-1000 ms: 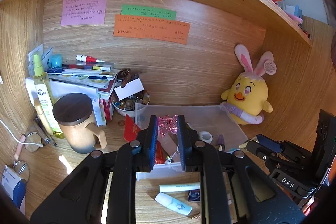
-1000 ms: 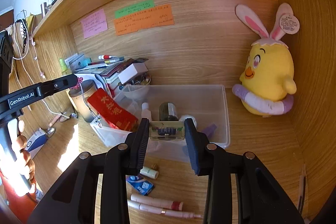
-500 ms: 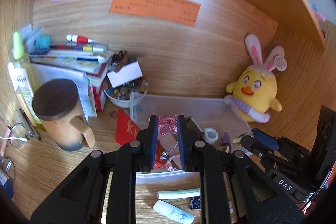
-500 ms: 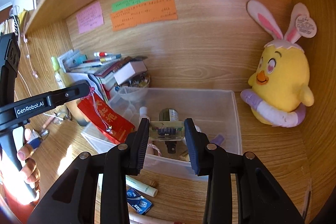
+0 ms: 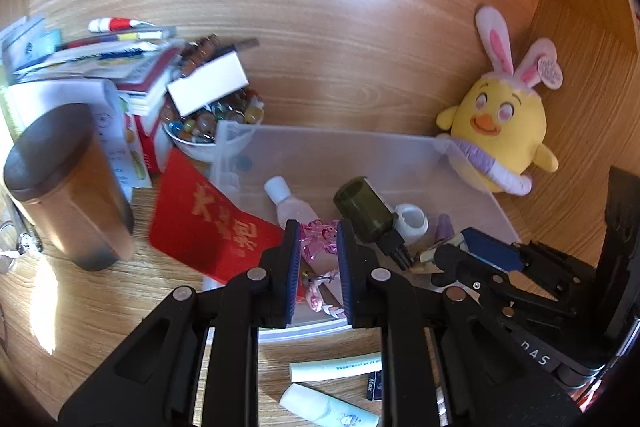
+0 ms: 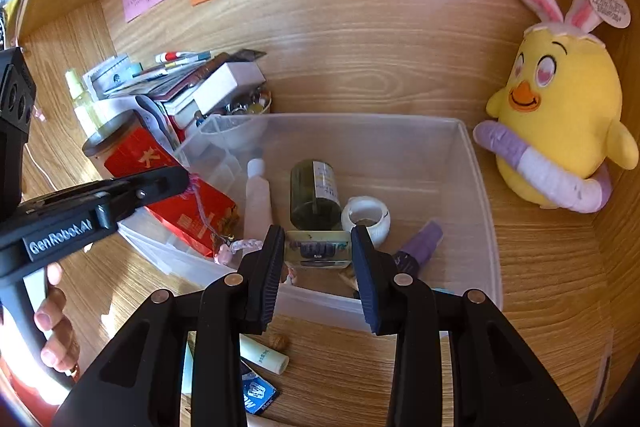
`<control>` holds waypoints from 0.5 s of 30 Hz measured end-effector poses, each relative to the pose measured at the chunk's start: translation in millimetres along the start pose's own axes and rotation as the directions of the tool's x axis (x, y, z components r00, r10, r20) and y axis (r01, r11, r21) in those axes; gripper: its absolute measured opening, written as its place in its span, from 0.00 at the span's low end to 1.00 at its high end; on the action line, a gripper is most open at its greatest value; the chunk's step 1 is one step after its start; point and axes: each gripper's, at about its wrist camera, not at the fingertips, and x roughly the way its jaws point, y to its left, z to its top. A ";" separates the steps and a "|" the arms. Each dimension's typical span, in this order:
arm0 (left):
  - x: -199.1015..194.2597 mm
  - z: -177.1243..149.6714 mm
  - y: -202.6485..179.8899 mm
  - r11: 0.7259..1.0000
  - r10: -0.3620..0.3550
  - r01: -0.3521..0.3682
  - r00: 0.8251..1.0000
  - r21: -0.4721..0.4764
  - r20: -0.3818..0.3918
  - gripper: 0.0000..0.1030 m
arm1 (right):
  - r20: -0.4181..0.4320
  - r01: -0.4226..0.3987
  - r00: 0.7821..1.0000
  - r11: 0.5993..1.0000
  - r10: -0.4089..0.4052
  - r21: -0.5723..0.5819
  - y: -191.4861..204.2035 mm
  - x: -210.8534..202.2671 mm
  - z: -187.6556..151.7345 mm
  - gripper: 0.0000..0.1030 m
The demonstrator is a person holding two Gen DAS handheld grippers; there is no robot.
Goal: Organize objects
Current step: 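Lower the dotted tile and pink charm into the clear bin and release both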
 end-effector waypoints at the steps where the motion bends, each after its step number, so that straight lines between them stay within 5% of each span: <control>1: 3.4 -1.2 -1.9 1.000 -0.002 0.002 1.000 0.006 -0.010 0.17 | 0.000 0.003 1.000 1.000 -0.003 0.000 -0.3 0.6 -0.1 0.30; 11: 11.5 -6.5 -11.2 0.999 -0.010 0.012 0.999 0.038 -0.053 0.18 | -0.007 0.053 0.999 0.999 -0.053 -0.007 -1.5 6.5 1.4 0.30; 15: 6.2 -7.1 -10.6 1.000 -0.008 0.010 0.999 0.029 -0.044 0.34 | -0.006 0.064 0.998 0.998 -0.064 -0.010 -1.0 6.6 1.3 0.31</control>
